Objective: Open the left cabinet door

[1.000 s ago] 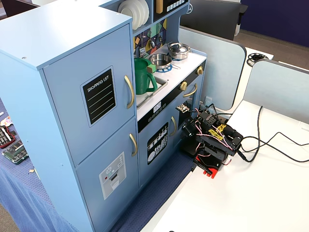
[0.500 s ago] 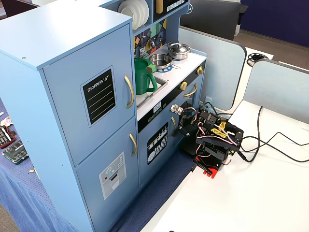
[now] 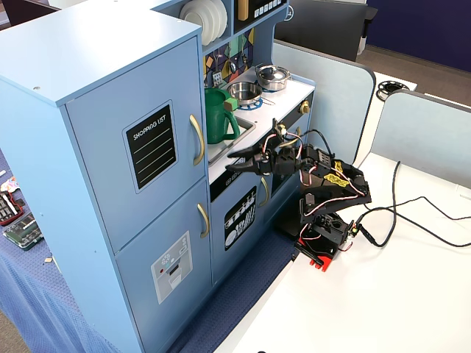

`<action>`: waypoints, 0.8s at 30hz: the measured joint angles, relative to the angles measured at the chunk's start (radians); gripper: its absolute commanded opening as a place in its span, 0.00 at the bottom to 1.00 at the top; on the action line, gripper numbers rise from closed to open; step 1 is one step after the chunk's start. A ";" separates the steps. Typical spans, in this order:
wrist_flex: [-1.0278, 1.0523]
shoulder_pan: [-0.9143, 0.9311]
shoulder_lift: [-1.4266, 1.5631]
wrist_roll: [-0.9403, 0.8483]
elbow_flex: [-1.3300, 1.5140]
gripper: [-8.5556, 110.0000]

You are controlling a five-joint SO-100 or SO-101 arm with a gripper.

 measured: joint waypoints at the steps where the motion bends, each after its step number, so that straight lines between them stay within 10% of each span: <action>1: -0.025 -0.008 -0.021 0.000 -0.017 0.21; 24: -0.233 -0.118 -0.480 -0.101 -0.420 0.22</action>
